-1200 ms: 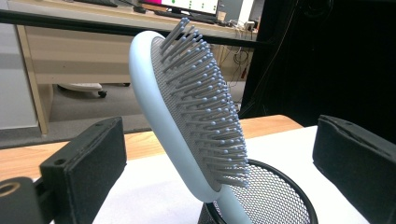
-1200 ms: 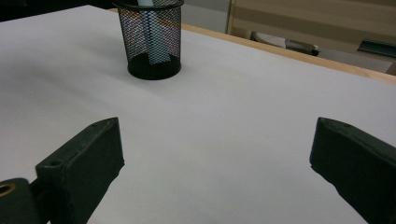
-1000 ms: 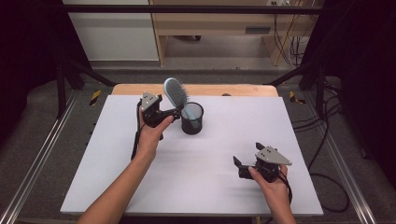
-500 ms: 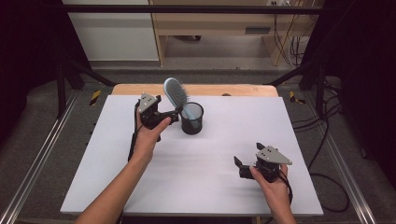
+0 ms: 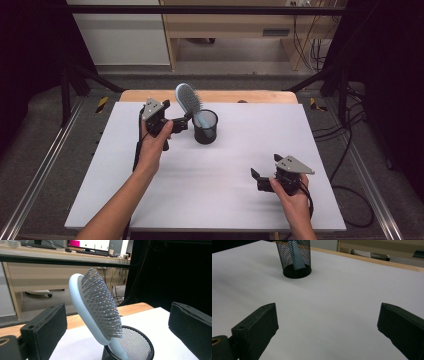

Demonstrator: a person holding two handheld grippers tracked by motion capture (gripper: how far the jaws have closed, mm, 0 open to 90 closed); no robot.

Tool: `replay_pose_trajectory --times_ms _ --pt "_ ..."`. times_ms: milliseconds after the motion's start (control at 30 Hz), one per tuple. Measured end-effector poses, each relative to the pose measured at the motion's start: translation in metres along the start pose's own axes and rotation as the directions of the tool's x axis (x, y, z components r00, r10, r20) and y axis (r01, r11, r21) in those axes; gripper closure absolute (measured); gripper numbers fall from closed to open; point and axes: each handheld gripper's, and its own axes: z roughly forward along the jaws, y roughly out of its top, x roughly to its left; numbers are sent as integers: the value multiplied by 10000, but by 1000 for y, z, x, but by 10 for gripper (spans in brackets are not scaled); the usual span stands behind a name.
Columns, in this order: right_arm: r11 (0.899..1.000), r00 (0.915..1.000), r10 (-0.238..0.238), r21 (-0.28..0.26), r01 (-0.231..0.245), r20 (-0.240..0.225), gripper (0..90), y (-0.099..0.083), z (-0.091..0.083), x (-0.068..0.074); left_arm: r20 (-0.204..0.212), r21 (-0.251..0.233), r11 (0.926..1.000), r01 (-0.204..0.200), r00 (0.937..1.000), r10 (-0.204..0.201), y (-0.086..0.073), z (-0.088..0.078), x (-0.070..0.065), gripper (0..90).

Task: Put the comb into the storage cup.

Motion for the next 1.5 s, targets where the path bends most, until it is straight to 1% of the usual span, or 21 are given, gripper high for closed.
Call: replay_pose_trajectory --times_ms 200,400,733,900,1067,1200,1300,1500 --pt "10000 10000 -9 23 9 -28 33 0 1 1 -47 -35 10000 -86 10000 86 4 -6 5 19" --pt "10000 10000 81 -34 -81 -49 32 0 0 0 -141 -116 9999 -84 9999 82 7 -12 10 19" --pt "10000 9999 54 -51 -55 -132 33 0 0 0 -280 -186 9998 -114 9995 109 10 -24 19 19" --pt "9995 10000 56 -315 -55 43 34 1 -3 -1 -413 -232 9997 -65 9991 55 9 -32 27 17" --pt "9994 9999 78 -338 -74 117 35 0 -4 -3 -524 -240 9997 -45 9986 32 7 -40 35 17" --pt "9994 9999 67 -336 -63 113 37 0 -3 -1 -625 -250 9997 4 9980 -19 6 -47 40 17" --pt "9995 9999 -38 -320 42 125 39 1 -2 1 -708 -219 9997 -48 9975 32 7 -53 42 17" --pt "9995 9999 -75 -301 79 136 40 1 -1 1 -878 -276 9995 -128 9961 104 10 -67 48 17"
